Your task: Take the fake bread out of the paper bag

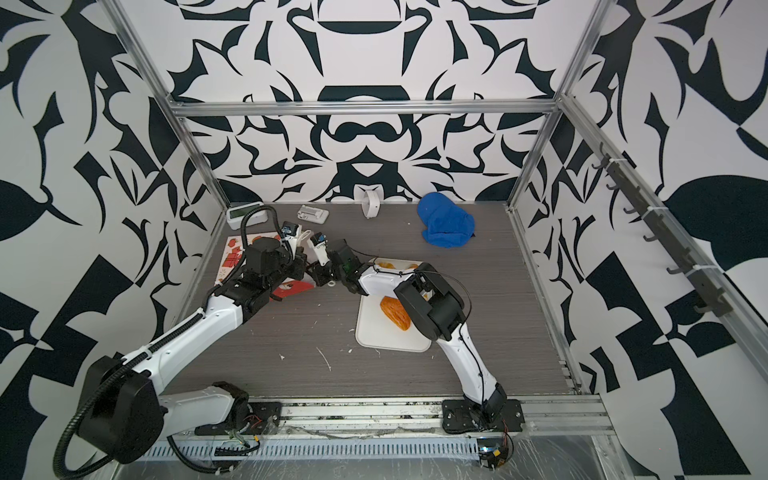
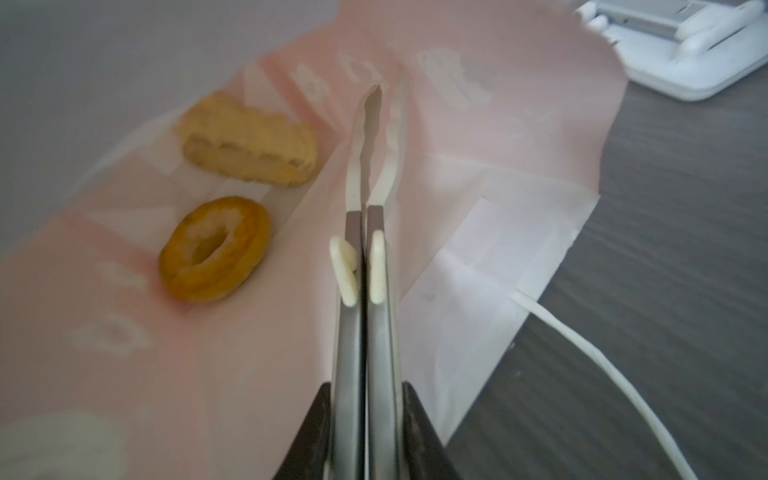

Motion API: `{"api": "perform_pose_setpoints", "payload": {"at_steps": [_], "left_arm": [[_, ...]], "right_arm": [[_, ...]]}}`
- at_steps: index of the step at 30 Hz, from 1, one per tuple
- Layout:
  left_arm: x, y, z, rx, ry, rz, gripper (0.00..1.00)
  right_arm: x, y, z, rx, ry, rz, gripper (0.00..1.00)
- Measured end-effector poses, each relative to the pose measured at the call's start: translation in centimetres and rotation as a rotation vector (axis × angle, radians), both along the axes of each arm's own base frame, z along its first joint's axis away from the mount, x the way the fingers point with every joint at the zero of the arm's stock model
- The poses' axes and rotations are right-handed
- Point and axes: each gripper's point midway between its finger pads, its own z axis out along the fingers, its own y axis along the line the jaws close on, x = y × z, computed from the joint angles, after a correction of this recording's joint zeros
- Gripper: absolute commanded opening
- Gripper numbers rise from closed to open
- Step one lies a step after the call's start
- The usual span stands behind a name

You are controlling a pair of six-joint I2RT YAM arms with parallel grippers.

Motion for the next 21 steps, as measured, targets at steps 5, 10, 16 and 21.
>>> {"api": "perform_pose_setpoints", "payload": {"at_steps": [5, 10, 16, 21], "left_arm": [[-0.1, -0.2, -0.1, 0.02, 0.01, -0.034, 0.02], [0.1, -0.6, 0.2, 0.032, 0.012, -0.063, 0.02], [0.8, -1.2, -0.2, 0.059, 0.019, -0.087, 0.02], [1.4, -1.6, -2.0, 0.1, 0.053, -0.103, 0.02]], "right_arm": [[1.9, -0.9, 0.3, -0.039, -0.057, -0.095, 0.0], [2.1, -2.8, 0.5, -0.062, -0.092, -0.187, 0.0], [0.8, -4.9, 0.1, -0.074, -0.078, -0.27, 0.0], [-0.9, -3.9, -0.5, -0.049, -0.039, -0.261, 0.0]]}}
